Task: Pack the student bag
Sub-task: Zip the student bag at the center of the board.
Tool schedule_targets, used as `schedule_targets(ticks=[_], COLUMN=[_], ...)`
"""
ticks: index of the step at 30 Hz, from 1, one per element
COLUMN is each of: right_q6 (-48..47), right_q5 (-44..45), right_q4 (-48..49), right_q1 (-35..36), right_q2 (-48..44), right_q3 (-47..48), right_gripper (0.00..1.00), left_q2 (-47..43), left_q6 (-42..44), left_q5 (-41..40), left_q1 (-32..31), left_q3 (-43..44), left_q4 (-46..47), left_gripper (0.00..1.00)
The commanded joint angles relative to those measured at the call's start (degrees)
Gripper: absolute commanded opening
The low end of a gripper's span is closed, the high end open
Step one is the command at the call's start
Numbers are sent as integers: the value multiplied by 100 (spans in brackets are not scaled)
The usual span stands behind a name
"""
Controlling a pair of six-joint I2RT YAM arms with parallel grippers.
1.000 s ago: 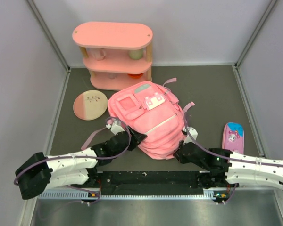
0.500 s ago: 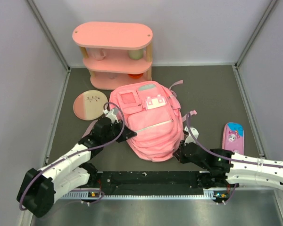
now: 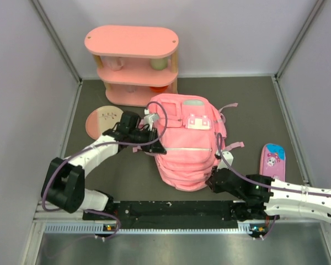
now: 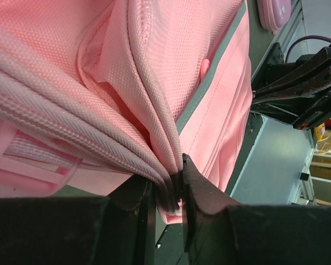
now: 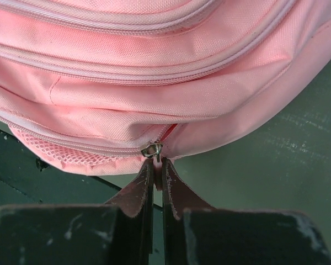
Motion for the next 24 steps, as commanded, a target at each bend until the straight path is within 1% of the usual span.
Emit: schedule_targets(ticks=[1,2,3,4,5,6,7,8,9,11,12,13,14,15,16,17,18,19,21,22,24], right_q6=[-50,-59,-76,-76,-59,-50,-33,-24,-24,38,46,55,64,82,99,108,117,126,134,134,134], right_q5=[353,344,344,344,327,318,300,274,265,283,291,292,309,309,318,327,335,344,353,353,362], right_q4=[-418,-418,-401,-366,-357,-322,-252,-225,-198,-163,-154,-146,-128,-128,-119,-119,-110,-110,-93,-93,-58], right_q1=[-38,-46,-38,-38,-38,-38,-38,-38,-38,-46,-38,-38,-38,-38,-38,-46,-38,-46,-55,-47,-47], right_q2=[-77,-86,-95,-78,-77,-77,-77,-77,-77,-69,-77,-69,-69,-69,-60,-60,-60,-51,-42,-34,-16], right_q3=[96,105,114,123,123,123,123,114,123,96,88,79,70,79,70,70,70,61,79,79,79], right_gripper=[0,0,0,0,0,0,0,0,0,0,0,0,0,0,0,0,0,0,0,0,0], left_q2=[244,253,157,78,-27,-281,-414,-563,-834,-1143,-1484,-1670,-1872,-2292,-2522,-2759,-3214,-3428,-3919,-4035,-4211], left_q6=[683,488,286,-116,-346,-592,-1047,-1226,-1384,-1903,-2070,-2454,-2676,-2904,-3385,-3633,-3845,-4282,-4750,-5213,-5629], left_q5=[513,120,-93,-269,-567,-726,-859,-1130,-1350,-1685,-1965,-2080,-2186,-2318,-2467,-2608,-2766,-3202,-3740,-4282,-4917], left_q1=[3,21,30,30,30,30,30,30,30,30,21,13,4,-14,-127,-215,-338,-652,-1066,-1538,-1989], left_q3=[638,551,472,367,105,-37,-204,-475,-600,-1020,-1171,-1338,-1688,-1882,-2058,-2391,-2525,-2639,-2912,-2974,-3176], left_q4=[-596,-499,-194,-17,176,579,757,889,899,925,908,908,934,1012,1039,1048,1048,1014,952,978,1345], left_gripper=[0,15,23,32,49,65,84,88,99,99,99,99,99,99,99,99,99,99,99,99,99])
